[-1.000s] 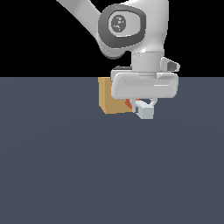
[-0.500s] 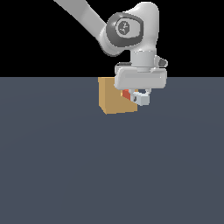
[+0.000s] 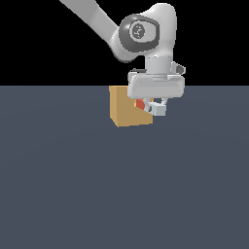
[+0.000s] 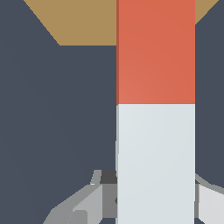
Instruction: Insert the peg into the horizontal hole in a box.
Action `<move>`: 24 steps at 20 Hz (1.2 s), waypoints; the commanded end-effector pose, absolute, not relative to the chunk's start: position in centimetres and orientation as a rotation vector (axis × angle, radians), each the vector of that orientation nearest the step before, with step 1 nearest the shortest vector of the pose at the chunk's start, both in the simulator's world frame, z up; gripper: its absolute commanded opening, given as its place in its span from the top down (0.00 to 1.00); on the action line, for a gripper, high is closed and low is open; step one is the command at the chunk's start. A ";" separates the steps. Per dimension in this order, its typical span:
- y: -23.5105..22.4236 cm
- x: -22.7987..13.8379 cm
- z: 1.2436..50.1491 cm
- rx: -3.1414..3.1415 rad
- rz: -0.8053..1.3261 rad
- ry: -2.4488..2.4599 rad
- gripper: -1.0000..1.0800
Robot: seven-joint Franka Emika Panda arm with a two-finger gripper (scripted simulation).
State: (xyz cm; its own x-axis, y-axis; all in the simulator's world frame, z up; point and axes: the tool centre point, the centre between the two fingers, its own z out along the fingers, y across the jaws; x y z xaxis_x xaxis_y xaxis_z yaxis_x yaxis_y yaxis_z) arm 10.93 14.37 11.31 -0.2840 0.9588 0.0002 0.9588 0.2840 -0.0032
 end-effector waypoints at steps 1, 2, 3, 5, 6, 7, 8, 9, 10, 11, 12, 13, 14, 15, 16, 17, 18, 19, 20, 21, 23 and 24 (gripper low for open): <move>14.4 11.1 11.6 -1.879 -0.001 -2.519 1.00; 14.4 11.1 11.6 -1.879 -0.001 -2.519 1.00; 14.4 11.1 11.6 -1.879 -0.001 -2.519 1.00; 14.4 11.0 11.4 -1.878 0.002 -2.518 1.00; 14.5 10.9 11.4 -1.878 0.002 -2.518 1.00; 14.8 10.9 11.4 -1.878 0.002 -2.518 1.00; 15.1 10.8 11.4 -1.878 0.002 -2.518 1.00; 15.6 10.6 11.5 -1.878 0.001 -2.518 1.00; 16.1 10.4 11.5 -1.878 0.001 -2.518 1.00; 16.7 10.2 11.5 -1.878 0.001 -2.518 1.00; 17.5 10.0 11.5 -1.878 0.001 -2.518 1.00; 18.3 9.7 11.5 -1.878 0.001 -2.518 1.00; 19.2 9.4 11.5 -1.878 0.000 -2.519 1.00; 20.1 9.2 11.5 -1.878 0.000 -2.519 1.00; 21.0 8.9 11.6 -1.878 -0.001 -2.519 1.00; 21.7 8.7 11.6 -1.878 -0.001 -2.519 1.00; 22.3 8.5 11.6 -1.878 -0.001 -2.519 1.00; 22.8 8.4 11.6 -1.878 -0.001 -2.519 1.00; 23.3 8.2 11.6 -1.878 -0.001 -2.519 1.00; 23.6 8.1 11.6 -1.878 -0.001 -2.519 1.00; 24.0 8.0 11.6 -1.878 -0.001 -2.519 1.00; 24.1 8.0 11.6 -1.878 -0.001 -2.519 1.00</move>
